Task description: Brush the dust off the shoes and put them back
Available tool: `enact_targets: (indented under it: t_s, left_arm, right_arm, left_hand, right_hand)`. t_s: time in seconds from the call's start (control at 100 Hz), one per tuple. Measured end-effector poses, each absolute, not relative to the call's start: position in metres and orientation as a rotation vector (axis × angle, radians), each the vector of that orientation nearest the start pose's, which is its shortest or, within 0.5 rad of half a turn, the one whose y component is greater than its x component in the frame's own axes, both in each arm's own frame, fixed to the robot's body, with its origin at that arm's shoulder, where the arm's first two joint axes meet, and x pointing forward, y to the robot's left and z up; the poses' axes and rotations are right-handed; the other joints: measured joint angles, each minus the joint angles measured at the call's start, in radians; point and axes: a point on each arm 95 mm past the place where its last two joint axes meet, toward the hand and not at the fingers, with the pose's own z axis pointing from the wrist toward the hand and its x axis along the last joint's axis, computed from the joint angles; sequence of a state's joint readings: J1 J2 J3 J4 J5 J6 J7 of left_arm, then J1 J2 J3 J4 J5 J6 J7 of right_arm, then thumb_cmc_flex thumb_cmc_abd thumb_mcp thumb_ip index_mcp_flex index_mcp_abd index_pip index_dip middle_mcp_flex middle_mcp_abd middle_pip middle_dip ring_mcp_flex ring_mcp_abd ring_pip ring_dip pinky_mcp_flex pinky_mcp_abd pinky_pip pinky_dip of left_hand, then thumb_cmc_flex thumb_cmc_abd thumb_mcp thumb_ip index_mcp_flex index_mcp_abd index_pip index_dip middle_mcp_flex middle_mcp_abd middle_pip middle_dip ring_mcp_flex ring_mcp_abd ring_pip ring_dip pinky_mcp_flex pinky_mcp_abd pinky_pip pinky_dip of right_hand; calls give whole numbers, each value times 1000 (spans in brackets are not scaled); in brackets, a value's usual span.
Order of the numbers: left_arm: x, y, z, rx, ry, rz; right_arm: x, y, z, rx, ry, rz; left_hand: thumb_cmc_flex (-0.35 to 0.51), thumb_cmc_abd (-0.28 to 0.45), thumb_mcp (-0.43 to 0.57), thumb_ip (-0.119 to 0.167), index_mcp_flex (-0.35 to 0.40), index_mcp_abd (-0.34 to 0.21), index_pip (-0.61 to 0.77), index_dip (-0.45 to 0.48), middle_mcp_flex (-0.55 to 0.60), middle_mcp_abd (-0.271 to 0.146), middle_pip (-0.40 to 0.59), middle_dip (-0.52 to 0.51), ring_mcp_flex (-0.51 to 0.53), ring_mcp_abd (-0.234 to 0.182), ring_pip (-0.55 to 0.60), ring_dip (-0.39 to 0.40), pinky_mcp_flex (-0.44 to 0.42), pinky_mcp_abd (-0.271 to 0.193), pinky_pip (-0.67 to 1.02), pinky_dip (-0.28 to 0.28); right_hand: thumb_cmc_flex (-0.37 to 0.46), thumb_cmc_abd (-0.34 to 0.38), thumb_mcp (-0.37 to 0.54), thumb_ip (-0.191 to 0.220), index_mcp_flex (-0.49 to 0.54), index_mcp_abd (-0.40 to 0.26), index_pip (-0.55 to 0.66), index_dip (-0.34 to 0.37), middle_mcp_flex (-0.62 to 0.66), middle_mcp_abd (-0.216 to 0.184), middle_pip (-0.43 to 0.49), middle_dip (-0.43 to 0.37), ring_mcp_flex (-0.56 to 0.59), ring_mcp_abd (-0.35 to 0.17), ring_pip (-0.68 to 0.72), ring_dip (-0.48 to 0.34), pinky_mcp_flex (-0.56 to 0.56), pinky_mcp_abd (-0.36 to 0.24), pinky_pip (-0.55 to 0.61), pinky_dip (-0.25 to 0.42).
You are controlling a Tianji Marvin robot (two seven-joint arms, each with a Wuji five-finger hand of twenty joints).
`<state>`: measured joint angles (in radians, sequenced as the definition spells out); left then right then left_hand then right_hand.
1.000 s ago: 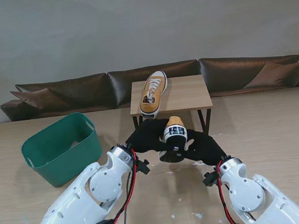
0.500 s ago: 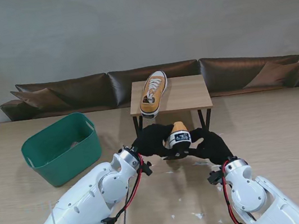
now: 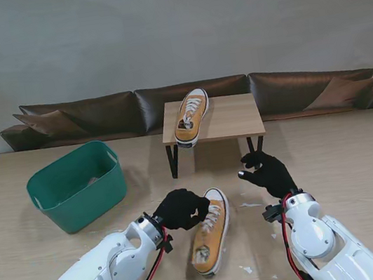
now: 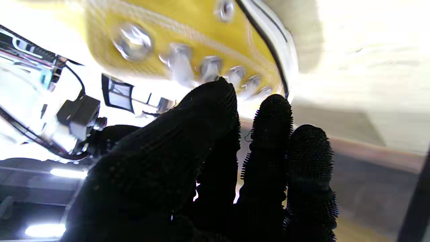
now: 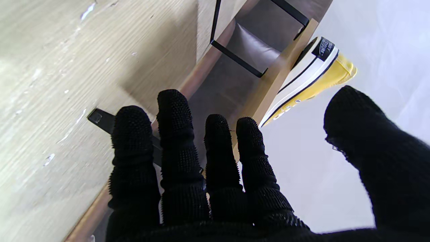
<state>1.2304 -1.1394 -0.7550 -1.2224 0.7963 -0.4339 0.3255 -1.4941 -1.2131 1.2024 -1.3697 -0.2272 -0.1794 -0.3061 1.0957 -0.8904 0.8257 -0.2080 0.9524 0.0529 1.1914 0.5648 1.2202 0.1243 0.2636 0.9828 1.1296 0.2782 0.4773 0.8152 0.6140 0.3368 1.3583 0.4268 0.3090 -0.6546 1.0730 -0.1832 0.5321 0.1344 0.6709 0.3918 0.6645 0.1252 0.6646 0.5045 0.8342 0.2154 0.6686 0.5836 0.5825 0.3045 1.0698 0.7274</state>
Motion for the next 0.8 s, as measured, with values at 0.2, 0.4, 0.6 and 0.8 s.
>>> enact_targets:
  t_s: [0.2, 0.4, 0.6, 0.8]
  left_arm:
    - [421, -94, -382, -1072, 1734, -2019]
    - [422, -90, -388, -1136, 1719, -1976]
    - [411, -90, -386, -1192, 1745, -1960]
    - [406, -79, -371, -1241, 1739, -1920]
  right_arm:
    - [423, -7, -353, -2252, -846, -2494]
    - [424, -9, -353, -2272, -821, -2491]
    - [421, -7, -351, -2265, -836, -2468]
    - [408, 2, -340, -2190, -982, -2474]
  left_hand:
    - [0, 6, 12, 0, 0, 0, -1, 24, 0, 0, 0, 0, 0, 0, 0, 0, 0, 0, 0, -17]
    - [2, 30, 12, 0, -14, 14, -31, 63, -7, 22, -1, 0, -2, 0, 0, 0, -24, 0, -2, 15]
    - [-120, 99, 38, 12, -85, 53, -499, -37, -197, 88, -16, -249, -232, 25, 21, -147, -185, 3, -128, 192]
    - [-329, 241, -1, 53, -149, 63, -890, -165, -362, 122, -90, -543, -453, 75, -129, -294, -380, 23, -387, 161]
  right_hand:
    - [0, 0, 0, 0, 10, 0, 6, -2, 11, 0, 7, 0, 1, 8, -1, 0, 0, 7, 0, 0]
    - [0, 13, 0, 0, 10, 0, 6, -2, 11, 1, 7, 0, 1, 10, -1, 0, 0, 8, 0, 0]
    - [1, 13, 0, 10, 34, -12, -4, -2, 14, 17, 6, 0, 0, 23, -1, 0, 0, 20, -4, 0]
    - [1, 36, -2, 10, 34, -32, -18, -3, 24, 18, -3, 0, 0, 23, -1, 0, 0, 21, -4, 0]
